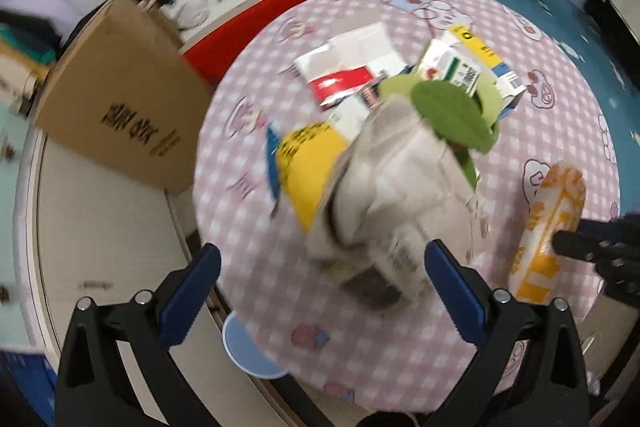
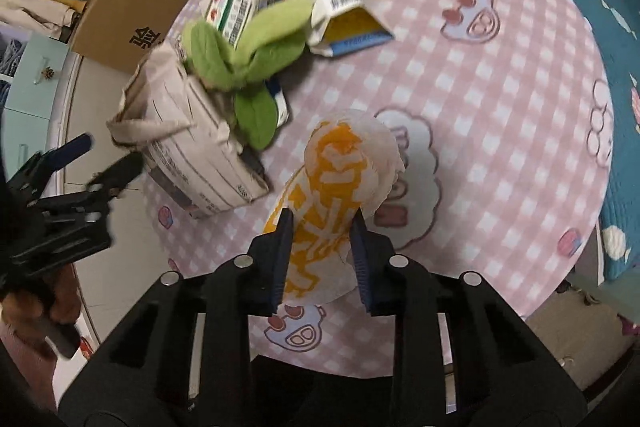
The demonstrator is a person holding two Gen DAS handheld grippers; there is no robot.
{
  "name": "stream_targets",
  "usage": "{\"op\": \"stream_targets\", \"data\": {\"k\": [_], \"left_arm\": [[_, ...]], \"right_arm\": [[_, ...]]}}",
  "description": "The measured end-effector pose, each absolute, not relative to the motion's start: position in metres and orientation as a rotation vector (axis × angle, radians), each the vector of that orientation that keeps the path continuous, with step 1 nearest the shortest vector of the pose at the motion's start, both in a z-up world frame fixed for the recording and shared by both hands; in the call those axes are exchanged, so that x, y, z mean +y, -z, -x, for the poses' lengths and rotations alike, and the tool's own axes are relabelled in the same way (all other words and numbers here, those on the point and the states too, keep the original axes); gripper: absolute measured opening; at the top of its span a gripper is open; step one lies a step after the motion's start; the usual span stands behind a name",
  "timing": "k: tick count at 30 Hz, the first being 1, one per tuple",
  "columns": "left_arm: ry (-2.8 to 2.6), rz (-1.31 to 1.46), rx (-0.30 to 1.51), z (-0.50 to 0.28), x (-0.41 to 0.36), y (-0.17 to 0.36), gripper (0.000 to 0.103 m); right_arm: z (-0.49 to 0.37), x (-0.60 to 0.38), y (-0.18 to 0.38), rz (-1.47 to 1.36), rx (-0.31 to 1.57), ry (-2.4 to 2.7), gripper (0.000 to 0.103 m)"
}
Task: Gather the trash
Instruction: 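Grasp the orange-printed plastic bag with the right tool while the left tool grasps the newspaper bundle, then carry both items to the blue bin while the left tool opens, dropping the newspaper in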
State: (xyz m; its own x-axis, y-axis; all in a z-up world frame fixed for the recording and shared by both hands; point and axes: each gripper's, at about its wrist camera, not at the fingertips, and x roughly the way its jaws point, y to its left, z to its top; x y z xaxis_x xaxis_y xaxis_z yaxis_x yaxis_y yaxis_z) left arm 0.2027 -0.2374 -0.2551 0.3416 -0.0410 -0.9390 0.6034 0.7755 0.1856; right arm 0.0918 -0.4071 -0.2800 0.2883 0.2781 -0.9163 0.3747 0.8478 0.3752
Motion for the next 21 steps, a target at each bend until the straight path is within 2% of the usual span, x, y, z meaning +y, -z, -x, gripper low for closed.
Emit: {"op": "stream_targets", "data": {"k": [1,3,4,5,7,8,9,21], "left_arm": [[0.46,-0.574,1.164,-0.207,-0.242,0.26,0.094],[0.477,-0.562,1.195,-0.214,-0.245,0.267,0.072],[0.496,-0.542,1.215,-0.215,-0.245,0.269,0.065],[0.515,-0.53,1.229,-0.215,-0.245,0.27,0.053],[0.52,-0.542,1.203,-0.212,-0.245,0.266,0.043],[0.519,-0.535,1.193,-0.21,-0.244,0.263,0.033],[0.522,-0.515,1.194,-0.209,-0.241,0.26,0.029],[0.507,-0.146,1.185,-0.188,-0.158,0.213,0.026]], "right_arm": [[-0.093,-0.409,0.278,-0.592,1.298,0.067,0.028],[-0.098,-0.414,0.273,-0.577,1.296,0.055,0.028],[-0.099,-0.415,0.271,-0.572,1.293,0.051,0.028],[-0.101,-0.416,0.267,-0.562,1.287,0.046,0.028],[-0.104,-0.417,0.26,-0.544,1.28,0.04,0.028],[-0.104,-0.415,0.256,-0.536,1.277,0.038,0.028],[-0.106,-0.41,0.252,-0.524,1.274,0.034,0.028],[-0.117,-0.343,0.209,-0.413,1.233,-0.058,0.028]]}}
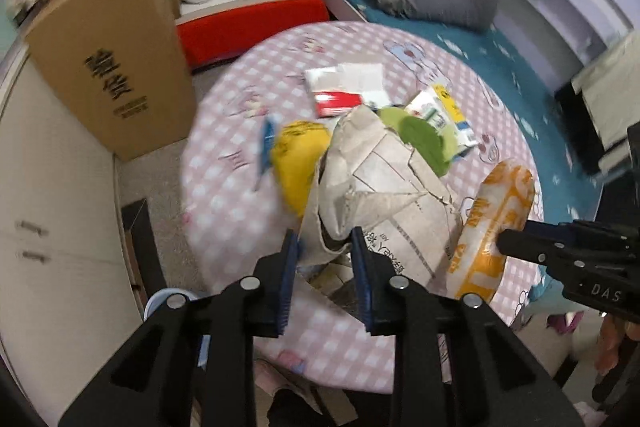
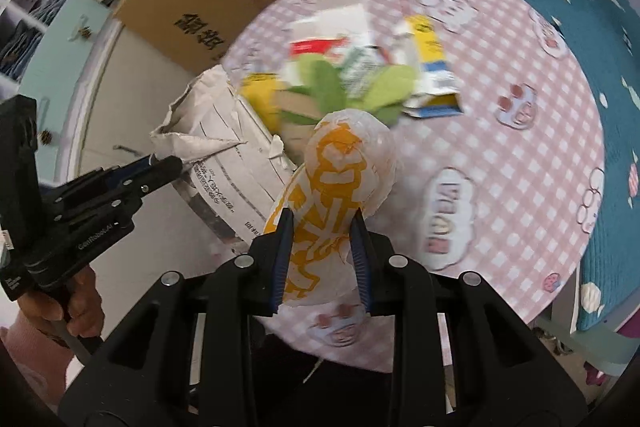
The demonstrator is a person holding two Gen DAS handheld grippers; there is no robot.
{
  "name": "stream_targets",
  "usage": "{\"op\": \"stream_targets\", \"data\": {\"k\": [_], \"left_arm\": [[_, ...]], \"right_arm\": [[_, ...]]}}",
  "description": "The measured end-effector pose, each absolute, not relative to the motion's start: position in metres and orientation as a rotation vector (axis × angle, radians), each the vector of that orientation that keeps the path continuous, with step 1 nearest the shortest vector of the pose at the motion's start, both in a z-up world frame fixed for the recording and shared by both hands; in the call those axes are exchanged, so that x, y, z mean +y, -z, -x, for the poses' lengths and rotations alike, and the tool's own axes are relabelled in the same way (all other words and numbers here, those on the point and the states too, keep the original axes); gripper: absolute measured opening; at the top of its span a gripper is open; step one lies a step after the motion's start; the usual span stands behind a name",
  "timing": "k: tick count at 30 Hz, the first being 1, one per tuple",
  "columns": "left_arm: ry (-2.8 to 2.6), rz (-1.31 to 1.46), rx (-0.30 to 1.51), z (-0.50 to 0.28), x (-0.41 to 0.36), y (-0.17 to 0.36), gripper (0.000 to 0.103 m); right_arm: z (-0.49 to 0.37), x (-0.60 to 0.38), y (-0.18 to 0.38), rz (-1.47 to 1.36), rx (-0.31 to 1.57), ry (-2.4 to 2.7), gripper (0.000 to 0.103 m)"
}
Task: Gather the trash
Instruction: 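Carry both items to the blue bin while the left tool opens, dropping the newspaper in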
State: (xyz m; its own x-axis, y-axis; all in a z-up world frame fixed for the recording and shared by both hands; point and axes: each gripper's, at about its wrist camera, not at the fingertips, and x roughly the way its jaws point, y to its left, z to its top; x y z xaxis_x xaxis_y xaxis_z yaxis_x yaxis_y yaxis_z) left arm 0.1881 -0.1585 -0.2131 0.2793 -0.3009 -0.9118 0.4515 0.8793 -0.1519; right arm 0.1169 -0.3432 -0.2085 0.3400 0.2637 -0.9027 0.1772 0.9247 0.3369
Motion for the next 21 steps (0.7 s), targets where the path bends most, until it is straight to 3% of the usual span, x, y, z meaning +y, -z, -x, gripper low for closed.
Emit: {"op": "stream_targets", "data": {"k": [13,21], "left_arm": [[0.062,0.036,1.287,-0.139,0.104,0.245,0.026],[-0.039,0.064,1.365,-0.129,0.19,0.283,0.027]], "right_arm": [[-0.15,-0.098,0.221,-0.226,1.294,-0.388,0.028],[-0.159,0.026,0.245,-0.099,1.314,-0.467,0.028]]}}
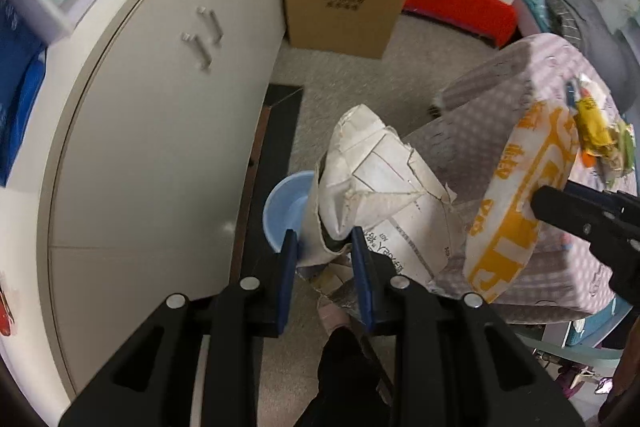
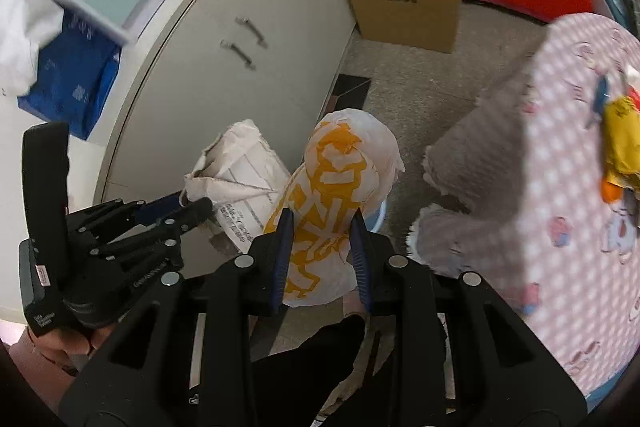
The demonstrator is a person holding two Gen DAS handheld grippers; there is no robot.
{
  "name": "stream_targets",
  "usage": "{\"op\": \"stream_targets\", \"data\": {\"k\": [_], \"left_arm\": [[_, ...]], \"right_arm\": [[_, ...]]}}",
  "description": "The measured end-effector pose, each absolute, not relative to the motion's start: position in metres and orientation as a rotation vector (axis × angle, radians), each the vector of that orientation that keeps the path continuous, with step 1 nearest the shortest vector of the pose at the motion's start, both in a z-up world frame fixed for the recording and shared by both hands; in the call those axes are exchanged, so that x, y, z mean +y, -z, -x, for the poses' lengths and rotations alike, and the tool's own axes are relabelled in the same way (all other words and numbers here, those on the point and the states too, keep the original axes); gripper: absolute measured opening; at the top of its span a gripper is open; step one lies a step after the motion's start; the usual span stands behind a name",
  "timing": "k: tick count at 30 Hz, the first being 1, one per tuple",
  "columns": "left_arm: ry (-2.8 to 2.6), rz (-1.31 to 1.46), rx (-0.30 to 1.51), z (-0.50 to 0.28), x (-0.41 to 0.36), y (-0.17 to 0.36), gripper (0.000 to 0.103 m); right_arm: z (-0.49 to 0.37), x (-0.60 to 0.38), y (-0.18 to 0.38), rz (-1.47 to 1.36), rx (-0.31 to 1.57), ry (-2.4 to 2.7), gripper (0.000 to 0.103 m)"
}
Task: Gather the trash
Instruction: 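Carry both items to the blue bin while the left tool opens, dropping the newspaper in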
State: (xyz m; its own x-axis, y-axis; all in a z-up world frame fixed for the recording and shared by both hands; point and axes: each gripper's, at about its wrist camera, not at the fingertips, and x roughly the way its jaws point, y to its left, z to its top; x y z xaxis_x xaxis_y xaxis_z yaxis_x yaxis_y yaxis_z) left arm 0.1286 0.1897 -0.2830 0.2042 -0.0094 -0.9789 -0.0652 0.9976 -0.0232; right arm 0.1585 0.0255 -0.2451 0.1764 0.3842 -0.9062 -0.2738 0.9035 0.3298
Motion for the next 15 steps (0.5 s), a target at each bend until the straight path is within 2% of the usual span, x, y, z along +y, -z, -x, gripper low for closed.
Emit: {"op": "stream_targets", "data": {"k": [6,7,8,9,15], "left_arm": [[-0.044,0.082,1.39,-0.147,0.214,0.302,0.032],[-0.029,0.103,1.399,-0.152,0.218,0.306,0.036],[-0.005,0.134,1.418,-0.157,0.221,0.311,0.051],[0.001,0.145,1.432,-0.158,0.224,0.314,0.059],[0.041,0.175,1.452,-0.158,0.234,0.322,0.06]], "right_arm": [[-0.159,0.059,0.253,-0.055,1.316,-0.433,0.028],[-0.159,0.061,0.254,-0.052,1.318,-0.421,0.028],[-0.16,0.062,0.255,-0.05,1.322,-0.41,0.028],[-0.16,0.062,0.256,-0.049,1.325,-0.404,0.028],[-0.159,0.077,0.258,-0.018,1.335,-0.387,0.028]]}}
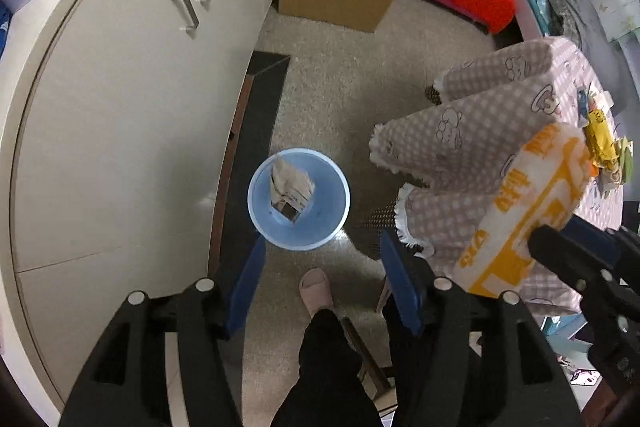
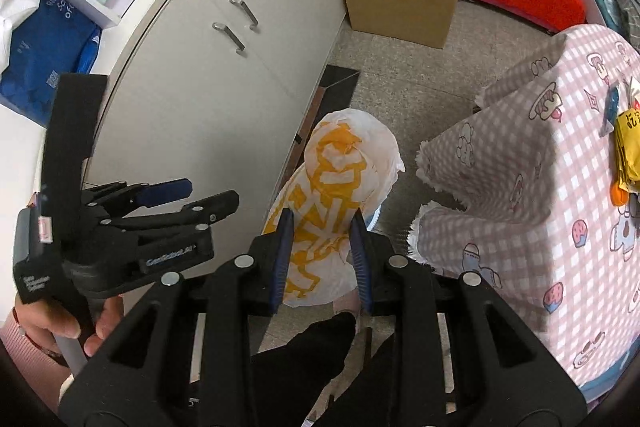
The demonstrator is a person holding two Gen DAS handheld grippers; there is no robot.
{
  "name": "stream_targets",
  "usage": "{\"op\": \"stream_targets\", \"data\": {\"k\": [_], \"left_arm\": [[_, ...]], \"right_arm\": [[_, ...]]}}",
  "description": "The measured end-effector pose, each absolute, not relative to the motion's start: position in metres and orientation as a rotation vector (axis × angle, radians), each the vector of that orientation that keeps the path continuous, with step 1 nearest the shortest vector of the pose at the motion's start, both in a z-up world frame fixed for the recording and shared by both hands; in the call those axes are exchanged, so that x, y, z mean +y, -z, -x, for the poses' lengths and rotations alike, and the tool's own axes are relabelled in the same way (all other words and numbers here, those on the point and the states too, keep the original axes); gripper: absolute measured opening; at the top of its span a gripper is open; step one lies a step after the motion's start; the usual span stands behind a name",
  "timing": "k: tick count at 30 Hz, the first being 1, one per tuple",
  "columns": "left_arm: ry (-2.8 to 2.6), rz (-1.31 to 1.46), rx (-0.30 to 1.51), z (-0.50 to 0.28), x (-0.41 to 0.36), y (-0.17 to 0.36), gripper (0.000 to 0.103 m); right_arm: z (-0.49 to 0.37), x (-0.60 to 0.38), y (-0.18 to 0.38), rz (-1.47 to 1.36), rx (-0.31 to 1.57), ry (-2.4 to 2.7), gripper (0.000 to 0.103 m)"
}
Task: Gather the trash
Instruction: 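Carry both items to the blue bin while the left tool opens, dropping the newspaper in, then lower the orange bag over the blue bin and open the right tool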
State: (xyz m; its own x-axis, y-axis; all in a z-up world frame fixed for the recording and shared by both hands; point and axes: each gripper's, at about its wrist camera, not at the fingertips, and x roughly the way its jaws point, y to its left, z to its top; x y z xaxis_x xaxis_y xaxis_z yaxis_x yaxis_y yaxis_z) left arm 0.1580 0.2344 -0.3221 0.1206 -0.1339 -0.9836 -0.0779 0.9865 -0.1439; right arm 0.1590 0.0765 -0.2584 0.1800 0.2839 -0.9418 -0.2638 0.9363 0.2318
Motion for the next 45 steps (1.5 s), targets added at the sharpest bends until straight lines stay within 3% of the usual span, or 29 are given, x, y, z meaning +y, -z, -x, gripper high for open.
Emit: {"op": "stream_targets", "data": {"k": [7,16,18,19,20,32,45], "left_arm": [[-0.048,0.2,1.43,-0.139,0.26,0.307,0.069],[-0.185,0.248,1.428,-0.111,0.292,0.296,0.072],[-0.217,0.259,1.426,-0.104,0.299,0.295,0.072],[-0.228,0.262,1.429,-0.102,0.301,0.295,0.072],[-0.241,0.266,1.432,-0.099,0.303,0.296,0.072],[-0.258,0.264,1.42,-0.09,0.287,0.283,0.072],[-0.034,0.102,1.387,-0.141,0.136,0.253,0.074]], "right_arm": [[-0.16,0.104,0.259,0.019,1.342,-0.428,0.028],[-0.158,0.145,0.263,0.101,1.324,-0.502,0.03],[-0.158,0.15,0.265,0.113,1.31,-0.507,0.038],[-0.158,0.151,0.266,0.112,1.304,-0.512,0.056],[-0.157,0.15,0.266,0.113,1.299,-0.515,0.066],[-0.147,0.119,0.258,0.076,1.281,-0.463,0.066],[-0.142,-0.045,0.208,-0.142,1.178,-0.252,0.066]]}}
